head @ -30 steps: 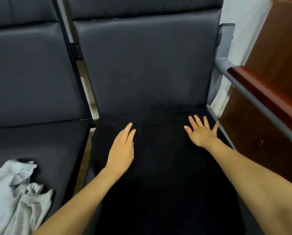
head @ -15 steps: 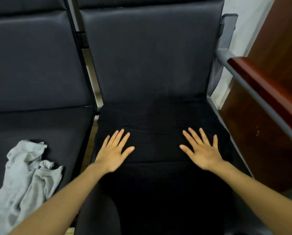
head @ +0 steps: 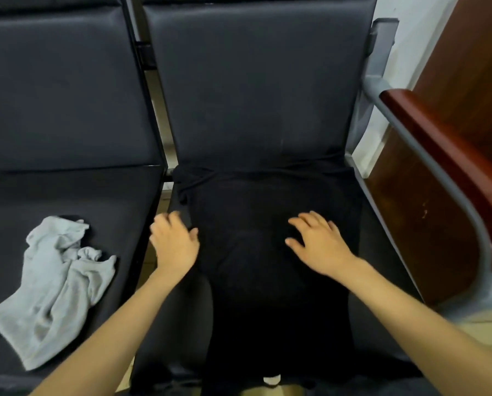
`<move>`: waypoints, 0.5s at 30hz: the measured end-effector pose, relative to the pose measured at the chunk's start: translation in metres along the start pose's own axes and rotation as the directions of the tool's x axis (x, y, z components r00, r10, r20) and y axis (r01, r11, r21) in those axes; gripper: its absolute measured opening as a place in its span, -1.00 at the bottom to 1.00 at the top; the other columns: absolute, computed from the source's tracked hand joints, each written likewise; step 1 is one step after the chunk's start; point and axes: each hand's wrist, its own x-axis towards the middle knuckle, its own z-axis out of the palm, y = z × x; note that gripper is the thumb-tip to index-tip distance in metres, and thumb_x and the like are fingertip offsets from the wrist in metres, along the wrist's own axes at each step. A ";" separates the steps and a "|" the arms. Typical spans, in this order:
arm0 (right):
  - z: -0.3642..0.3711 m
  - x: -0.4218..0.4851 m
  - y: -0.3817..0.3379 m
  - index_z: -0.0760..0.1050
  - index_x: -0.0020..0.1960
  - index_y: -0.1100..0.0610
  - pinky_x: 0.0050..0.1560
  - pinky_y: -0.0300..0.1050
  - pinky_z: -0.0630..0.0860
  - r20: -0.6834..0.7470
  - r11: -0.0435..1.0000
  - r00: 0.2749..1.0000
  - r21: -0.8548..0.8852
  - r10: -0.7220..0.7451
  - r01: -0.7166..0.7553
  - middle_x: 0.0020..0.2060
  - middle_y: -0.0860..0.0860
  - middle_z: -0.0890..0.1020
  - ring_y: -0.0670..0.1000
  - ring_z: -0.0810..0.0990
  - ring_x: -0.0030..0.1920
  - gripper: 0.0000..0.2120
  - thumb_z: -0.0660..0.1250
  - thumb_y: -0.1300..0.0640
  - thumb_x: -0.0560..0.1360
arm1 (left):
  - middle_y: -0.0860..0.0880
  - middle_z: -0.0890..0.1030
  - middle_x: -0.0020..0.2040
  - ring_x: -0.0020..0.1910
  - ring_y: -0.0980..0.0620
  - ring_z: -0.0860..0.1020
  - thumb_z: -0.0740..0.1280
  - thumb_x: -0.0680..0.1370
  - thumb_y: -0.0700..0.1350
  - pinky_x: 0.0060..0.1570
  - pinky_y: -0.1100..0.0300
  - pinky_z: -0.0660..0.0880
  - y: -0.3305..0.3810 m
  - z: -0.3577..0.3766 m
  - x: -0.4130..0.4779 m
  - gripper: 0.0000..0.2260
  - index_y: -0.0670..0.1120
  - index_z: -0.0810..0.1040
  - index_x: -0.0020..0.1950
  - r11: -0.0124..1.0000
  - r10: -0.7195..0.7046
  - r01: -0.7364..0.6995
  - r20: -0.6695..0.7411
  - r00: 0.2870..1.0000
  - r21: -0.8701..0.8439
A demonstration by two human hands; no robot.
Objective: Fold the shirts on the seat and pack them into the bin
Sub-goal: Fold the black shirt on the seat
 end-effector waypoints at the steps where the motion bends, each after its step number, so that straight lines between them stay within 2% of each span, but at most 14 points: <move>1: 0.006 -0.015 -0.001 0.14 0.51 -0.01 0.48 0.15 0.01 0.052 1.000 0.999 -0.019 0.010 -0.009 0.51 0.00 0.16 0.06 -0.01 0.54 -0.49 0.11 -0.11 0.61 | -0.31 0.31 0.29 0.27 -0.32 0.27 0.37 0.52 -0.07 0.22 -0.13 0.23 -0.006 -0.002 -0.007 -0.52 -0.29 0.36 0.33 0.993 -0.113 0.113 0.019 0.993 -0.016; 3: 0.018 -0.034 -0.001 0.06 0.54 -0.04 0.50 0.15 -0.05 0.113 0.999 0.993 -0.037 0.044 -0.040 0.53 -0.02 0.10 0.05 -0.05 0.54 -0.47 0.05 -0.13 0.62 | -0.28 0.30 0.30 0.29 -0.29 0.25 0.36 0.52 0.03 0.26 -0.10 0.20 -0.009 -0.003 -0.019 -0.52 -0.26 0.39 0.30 0.974 -0.219 0.223 0.081 0.972 -0.048; 5: 0.028 -0.044 -0.003 0.04 0.55 -0.05 0.49 0.19 -0.12 0.079 0.993 0.992 -0.070 0.097 -0.091 0.54 -0.06 0.07 0.02 -0.05 0.54 -0.49 -0.02 -0.16 0.63 | -0.23 0.29 0.31 0.32 -0.25 0.22 0.35 0.52 0.07 0.30 -0.06 0.15 -0.003 -0.001 -0.025 -0.55 -0.19 0.41 0.27 0.970 -0.218 0.229 0.127 0.968 -0.083; 9: 0.032 -0.049 -0.021 0.21 0.49 0.03 0.43 0.32 -0.19 -0.020 0.958 0.987 -0.235 0.162 -0.163 0.48 -0.02 0.24 0.03 0.13 0.51 -0.50 -0.06 -0.16 0.63 | -0.17 0.28 0.31 0.33 -0.21 0.19 0.35 0.52 0.05 0.33 -0.03 0.09 0.005 0.003 -0.025 -0.67 -0.11 0.49 0.19 0.961 -0.214 0.238 0.165 0.963 -0.144; 12: 0.031 -0.047 -0.025 0.29 0.43 0.06 0.44 0.33 -0.12 -0.040 0.950 0.985 -0.260 0.170 -0.174 0.43 -0.01 0.32 0.04 0.23 0.46 -0.51 -0.04 -0.17 0.63 | -0.18 0.33 0.31 0.32 -0.21 0.21 0.33 0.54 0.00 0.31 -0.04 0.11 -0.005 0.000 -0.027 -0.72 -0.12 0.51 0.19 0.945 -0.264 0.281 0.117 0.957 -0.168; 15: 0.031 -0.044 -0.023 0.31 0.41 0.06 0.44 0.31 -0.04 -0.063 0.947 0.982 -0.262 0.177 -0.188 0.37 -0.02 0.37 0.04 0.31 0.40 -0.51 -0.02 -0.18 0.62 | -0.22 0.35 0.30 0.32 -0.23 0.23 0.29 0.54 -0.16 0.28 -0.05 0.13 -0.020 -0.014 -0.030 -0.74 -0.18 0.44 0.20 0.893 -0.385 0.383 0.038 0.922 -0.235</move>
